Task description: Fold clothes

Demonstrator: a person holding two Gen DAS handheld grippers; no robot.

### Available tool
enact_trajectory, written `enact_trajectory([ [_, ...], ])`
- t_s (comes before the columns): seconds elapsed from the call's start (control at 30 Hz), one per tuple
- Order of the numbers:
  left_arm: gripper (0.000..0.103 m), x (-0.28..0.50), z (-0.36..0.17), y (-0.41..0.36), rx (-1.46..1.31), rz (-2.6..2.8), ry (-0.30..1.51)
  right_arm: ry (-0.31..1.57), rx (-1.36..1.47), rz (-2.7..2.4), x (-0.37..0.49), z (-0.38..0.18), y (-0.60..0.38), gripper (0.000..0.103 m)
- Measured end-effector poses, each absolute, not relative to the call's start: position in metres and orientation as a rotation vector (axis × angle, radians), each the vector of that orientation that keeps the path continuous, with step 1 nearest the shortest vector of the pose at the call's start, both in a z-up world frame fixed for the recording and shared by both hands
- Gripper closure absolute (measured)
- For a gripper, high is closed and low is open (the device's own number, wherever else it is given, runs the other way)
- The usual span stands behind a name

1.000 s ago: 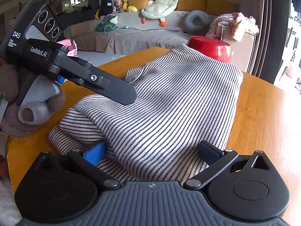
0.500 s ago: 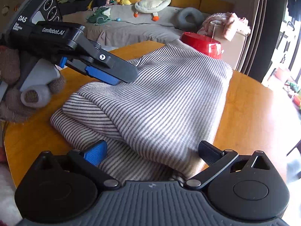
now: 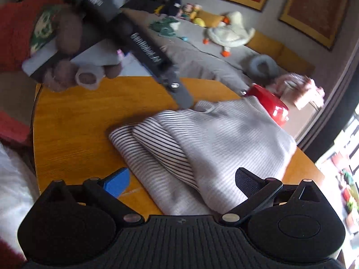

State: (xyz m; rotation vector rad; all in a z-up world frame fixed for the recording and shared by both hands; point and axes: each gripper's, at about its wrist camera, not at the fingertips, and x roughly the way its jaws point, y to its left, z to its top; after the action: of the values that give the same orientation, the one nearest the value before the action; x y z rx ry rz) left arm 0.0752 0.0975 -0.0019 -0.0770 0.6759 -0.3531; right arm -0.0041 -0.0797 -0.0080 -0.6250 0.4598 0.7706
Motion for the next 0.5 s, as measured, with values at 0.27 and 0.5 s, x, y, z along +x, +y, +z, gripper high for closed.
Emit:
enact_trajectory([
  [0.27, 0.000, 0.071, -0.003, 0.096, -0.067, -0.366, 0.681, 0.571, -0.414, 0.752, 0.033, -0.007, -0.076, 0.018],
  [0.5, 0.000, 0.068, -0.001, 0.097, -0.052, -0.375, 0.669, 0.713, -0.026, 0.753, 0.072, 0.003, -0.110, 0.023],
])
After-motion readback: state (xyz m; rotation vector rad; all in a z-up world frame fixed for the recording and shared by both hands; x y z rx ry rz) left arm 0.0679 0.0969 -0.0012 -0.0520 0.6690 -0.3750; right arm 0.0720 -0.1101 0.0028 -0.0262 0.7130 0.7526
